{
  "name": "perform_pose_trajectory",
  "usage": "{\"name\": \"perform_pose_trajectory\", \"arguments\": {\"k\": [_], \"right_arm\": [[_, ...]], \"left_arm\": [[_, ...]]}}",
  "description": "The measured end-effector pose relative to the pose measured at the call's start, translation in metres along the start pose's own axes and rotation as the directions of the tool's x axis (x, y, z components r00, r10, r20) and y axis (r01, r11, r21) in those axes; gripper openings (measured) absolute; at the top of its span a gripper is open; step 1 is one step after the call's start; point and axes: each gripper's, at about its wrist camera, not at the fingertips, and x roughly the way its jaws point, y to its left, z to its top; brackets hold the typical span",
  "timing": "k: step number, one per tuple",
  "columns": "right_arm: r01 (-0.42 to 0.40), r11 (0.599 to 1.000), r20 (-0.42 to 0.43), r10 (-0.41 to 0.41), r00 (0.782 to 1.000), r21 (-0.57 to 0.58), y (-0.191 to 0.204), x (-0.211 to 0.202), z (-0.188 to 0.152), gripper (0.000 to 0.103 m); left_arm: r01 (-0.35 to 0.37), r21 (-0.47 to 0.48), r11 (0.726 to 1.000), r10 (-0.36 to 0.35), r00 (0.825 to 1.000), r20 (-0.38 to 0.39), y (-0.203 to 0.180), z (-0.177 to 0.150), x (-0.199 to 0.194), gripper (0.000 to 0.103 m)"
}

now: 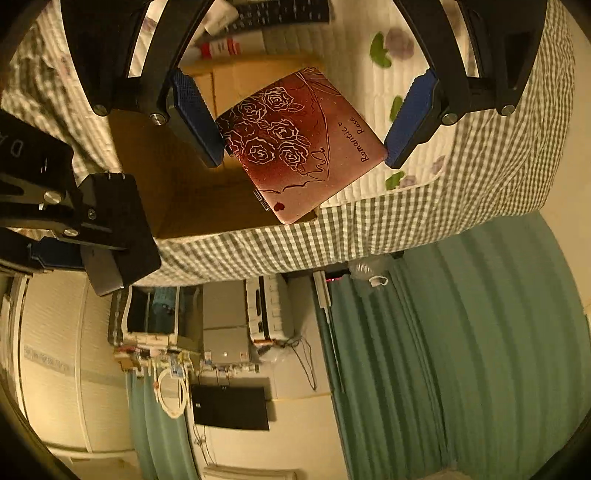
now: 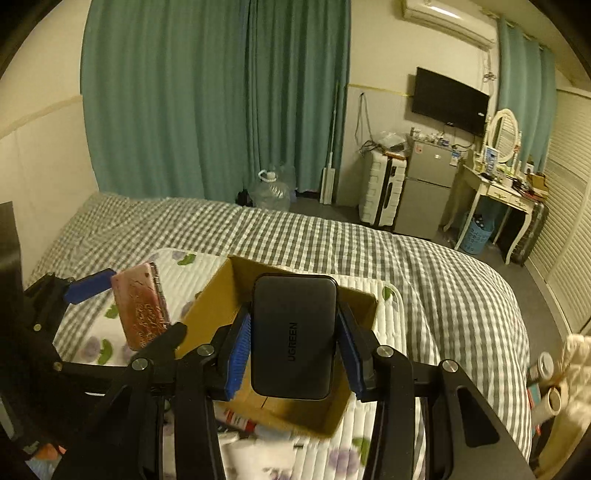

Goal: Organize rigid objects
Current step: 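Carry both items into the cardboard box and open both tools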

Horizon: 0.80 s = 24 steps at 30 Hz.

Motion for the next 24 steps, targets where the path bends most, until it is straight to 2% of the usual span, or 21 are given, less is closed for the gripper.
{"name": "perform_pose_trajectory", "arguments": {"k": [3,8,12,15,18,21,22,24], "right_arm": [[-0.016,1.000,-0.048,0.016,0.999,-0.007,-0.007,0.038,-0.004,0.043],[0.000,1.000,-0.136,0.000,0.991,0.002,-0.020,0.093,-0.026,0.043],[0.000,1.000,-0.165,0.001,0.986,0.008,-0.034,0.109,-0.039,0.043],[0.003,1.000,-0.159,0.000,0.987,0.016,-0.041,0.113,-0.042,0.043],[-0.029,0.998,-0.166,0.036,0.985,0.048,-0.047,0.113,-0.045,0.043],[-0.015,0.999,-0.113,0.021,0.993,0.048,-0.046,0.092,-0.040,0.044],[-0.004,0.999,-0.097,0.009,0.995,0.046,-0.045,0.082,-0.036,0.046],[0.016,0.999,-0.075,-0.013,0.997,0.034,-0.043,0.064,-0.029,0.062]], "left_arm": [[0.015,0.011,1.000,-0.014,0.999,-0.029,-0.009,-0.003,0.031,0.089],[0.031,0.049,0.998,-0.027,0.996,-0.086,-0.022,-0.011,0.073,0.089],[0.047,0.073,0.996,-0.040,0.996,-0.085,-0.029,-0.015,0.090,0.089],[0.061,0.066,0.996,-0.055,0.995,-0.082,-0.032,-0.020,0.092,0.091],[0.066,0.054,0.996,-0.061,0.994,-0.093,-0.031,-0.024,0.091,0.091],[0.106,0.028,0.994,-0.102,0.987,-0.121,-0.025,-0.026,0.086,0.091],[0.130,0.020,0.991,-0.126,0.984,-0.128,-0.024,-0.027,0.082,0.091],[0.095,0.033,0.995,-0.090,0.988,-0.127,-0.023,-0.026,0.070,0.092]]}}
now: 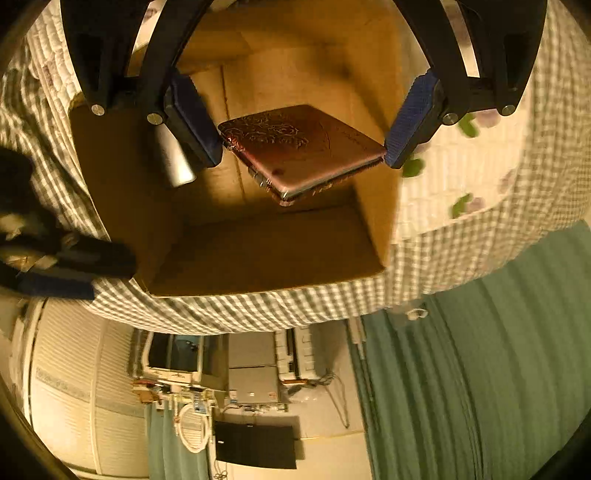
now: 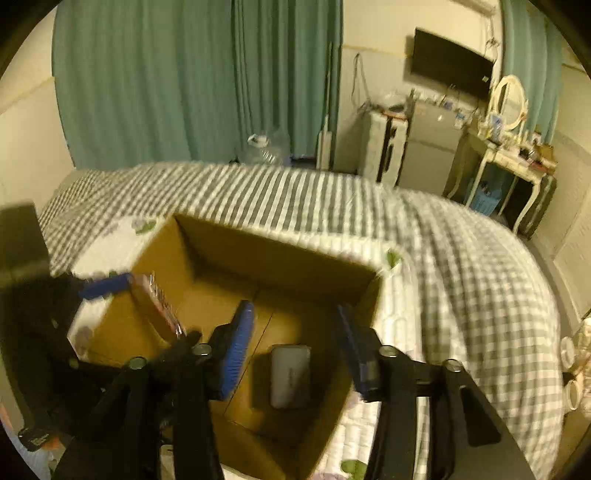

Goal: Organize rigid objects
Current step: 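Carry both items into the cardboard box and open both tools, then grasp the white hair dryer with the right tool and lift it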

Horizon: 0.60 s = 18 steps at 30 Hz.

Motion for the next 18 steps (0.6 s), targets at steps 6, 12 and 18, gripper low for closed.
{"name": "perform_pose_trajectory", "arguments": {"k": [6,12,18], "right_arm": [[0.041,0.998,0.054,-0.039,0.998,-0.041,0.009,-0.062,0.010,0.074],[0.058,0.996,0.081,-0.052,0.995,-0.072,0.022,-0.115,-0.006,0.076],[0.015,0.998,0.060,-0.012,0.998,-0.055,0.033,-0.138,-0.043,0.076]], "left_arm": [[-0.049,-0.016,0.999,0.050,0.995,0.087,0.009,0.007,-0.060,0.092],[-0.057,-0.061,0.996,0.064,0.990,0.124,0.019,0.005,-0.115,0.092],[-0.063,-0.088,0.994,0.073,0.991,0.115,0.022,-0.032,-0.145,0.092]]}}
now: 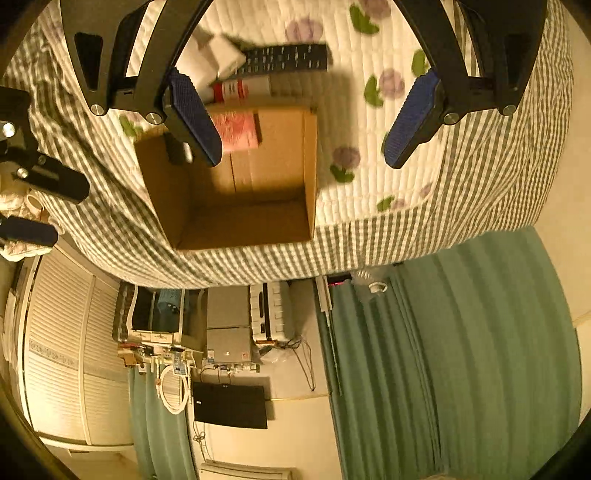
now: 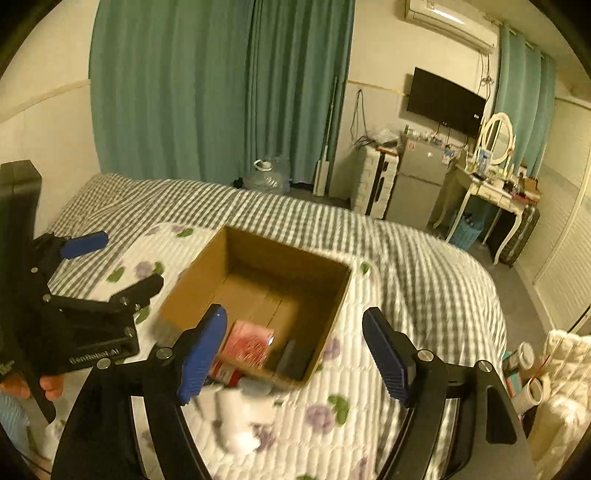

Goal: Organize rigid objects
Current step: 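Grasp the white hair dryer with the right tool and lift it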

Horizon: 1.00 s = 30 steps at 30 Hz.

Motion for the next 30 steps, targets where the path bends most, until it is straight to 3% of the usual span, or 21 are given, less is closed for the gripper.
{"name": "perform_pose_trajectory", "arguments": {"k": [8,13,17,20,21,23,30], "right_arm": [[-0.003,1.000,-0.144,0.000,0.990,-0.021,0.027,0.044,-0.075,0.076],[-0.051,0.999,-0.301,0.044,0.953,-0.016,0.041,0.100,-0.123,0.076],[-0.072,0.997,-0.377,0.064,0.924,-0.006,0.048,0.130,-0.147,0.076],[-0.082,0.997,-0.391,0.077,0.917,0.003,0.050,0.140,-0.154,0.072],[-0.092,0.996,-0.395,0.088,0.914,0.008,0.052,0.142,-0.155,0.058],[-0.108,0.994,-0.400,0.102,0.911,0.007,0.054,0.143,-0.156,0.044],[-0.068,0.997,-0.330,0.072,0.941,0.025,0.036,0.112,-0.136,0.044]], "left_arm": [[-0.002,-0.030,1.000,0.000,0.998,-0.065,0.011,-0.067,0.015,0.092],[-0.015,-0.038,0.999,0.010,0.991,-0.135,0.012,-0.096,0.043,0.092],[-0.008,-0.048,0.999,-0.001,0.983,-0.183,0.010,-0.115,0.060,0.092],[0.005,-0.055,0.998,-0.016,0.980,-0.200,0.007,-0.126,0.066,0.092],[0.005,-0.056,0.998,-0.017,0.978,-0.209,0.007,-0.129,0.068,0.092],[0.005,-0.052,0.999,-0.016,0.974,-0.224,0.004,-0.131,0.070,0.092],[0.018,-0.038,0.999,-0.025,0.977,-0.211,-0.022,-0.123,0.059,0.092]]}}
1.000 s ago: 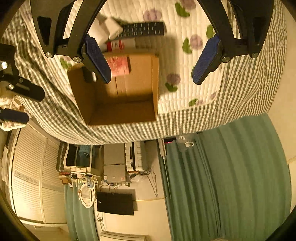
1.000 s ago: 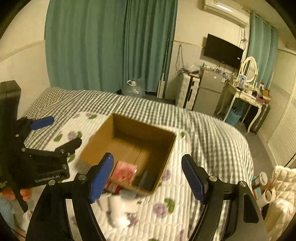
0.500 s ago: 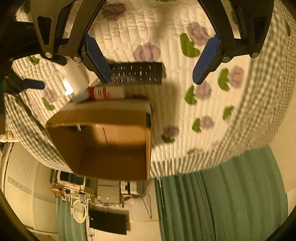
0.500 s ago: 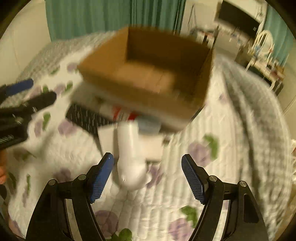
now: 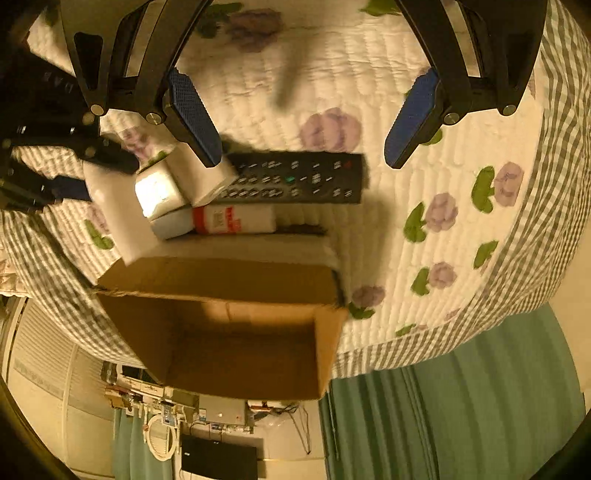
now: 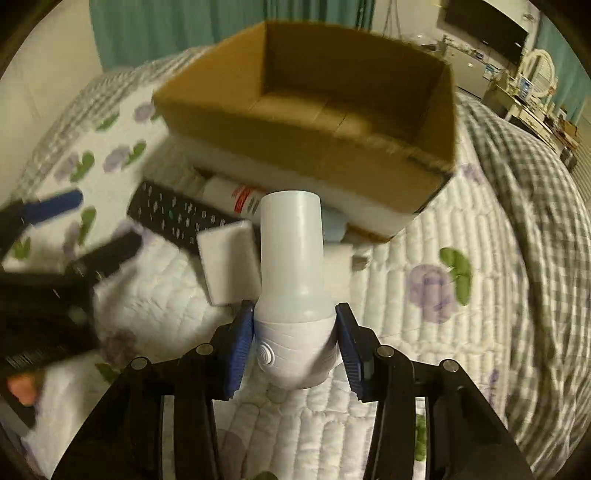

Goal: Organize rigid objects
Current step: 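Grasp the white hair dryer with the right tool and lift it, then grasp the white charger block with the left tool while the right tool holds the dryer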

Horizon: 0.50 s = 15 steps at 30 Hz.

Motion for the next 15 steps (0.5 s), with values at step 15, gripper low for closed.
{"name": "perform_pose_trajectory", "arguments": {"k": [15], "right_arm": [[0.069,0.993,-0.026,-0.067,0.997,0.094,-0.048,0.006,0.002,0.044]], "left_arm": [[-0.011,-0.032,0.999,0.005,0.986,-0.166,-0.047,0.012,0.049,0.092]]}}
